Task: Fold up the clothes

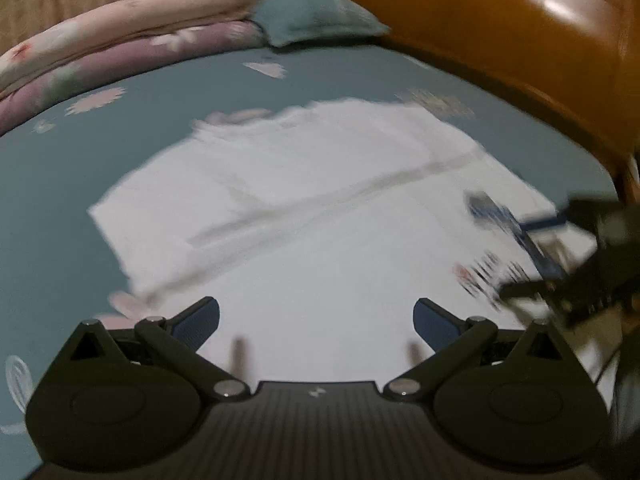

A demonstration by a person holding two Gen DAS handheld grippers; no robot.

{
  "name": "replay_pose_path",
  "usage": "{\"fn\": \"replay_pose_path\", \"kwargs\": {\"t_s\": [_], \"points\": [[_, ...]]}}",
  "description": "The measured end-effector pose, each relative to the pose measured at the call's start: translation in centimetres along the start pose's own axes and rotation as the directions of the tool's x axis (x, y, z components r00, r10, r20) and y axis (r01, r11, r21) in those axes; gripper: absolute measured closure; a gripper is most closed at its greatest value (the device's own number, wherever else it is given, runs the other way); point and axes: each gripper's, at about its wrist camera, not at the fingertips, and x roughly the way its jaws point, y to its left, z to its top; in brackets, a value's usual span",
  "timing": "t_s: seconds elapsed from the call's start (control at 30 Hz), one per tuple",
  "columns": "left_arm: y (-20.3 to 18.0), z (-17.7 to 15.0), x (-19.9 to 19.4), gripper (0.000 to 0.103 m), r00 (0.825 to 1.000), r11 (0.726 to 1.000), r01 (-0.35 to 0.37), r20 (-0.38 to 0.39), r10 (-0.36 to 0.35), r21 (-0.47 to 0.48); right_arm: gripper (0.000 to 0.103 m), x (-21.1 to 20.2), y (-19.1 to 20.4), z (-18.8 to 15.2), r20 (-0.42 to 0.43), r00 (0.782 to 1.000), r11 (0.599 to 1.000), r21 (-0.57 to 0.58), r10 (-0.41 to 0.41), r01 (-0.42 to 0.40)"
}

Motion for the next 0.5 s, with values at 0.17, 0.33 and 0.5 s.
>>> {"fn": "replay_pose_path", "kwargs": {"t_s": [0.17,0.33,0.5], "points": [[-4.3,-3.7,0.1,0.001,0.998,0.998,-0.053,-0.04,0.055,0.037,0.0,-0.7,0.0,-2.3,-0.03,0.999,0.999,-0.026,-0.019,0.018],[-4.7,-6.5,-1.0,0.001,0.993,0.991,-0.102,-0.07,0.096,-0.083,0.0,-1.2,-1.0,-4.0,0.013,1.0,0.999,0.036,0.01,-0.011],[-6.4,-8.4,-3.2,0.001,0.986,0.981,-0.15,-0.097,0.138,-0.122,0.0,-1.8,-0.3,-5.2,0.052,0.998,0.998,0.054,-0.036,0.033]]}}
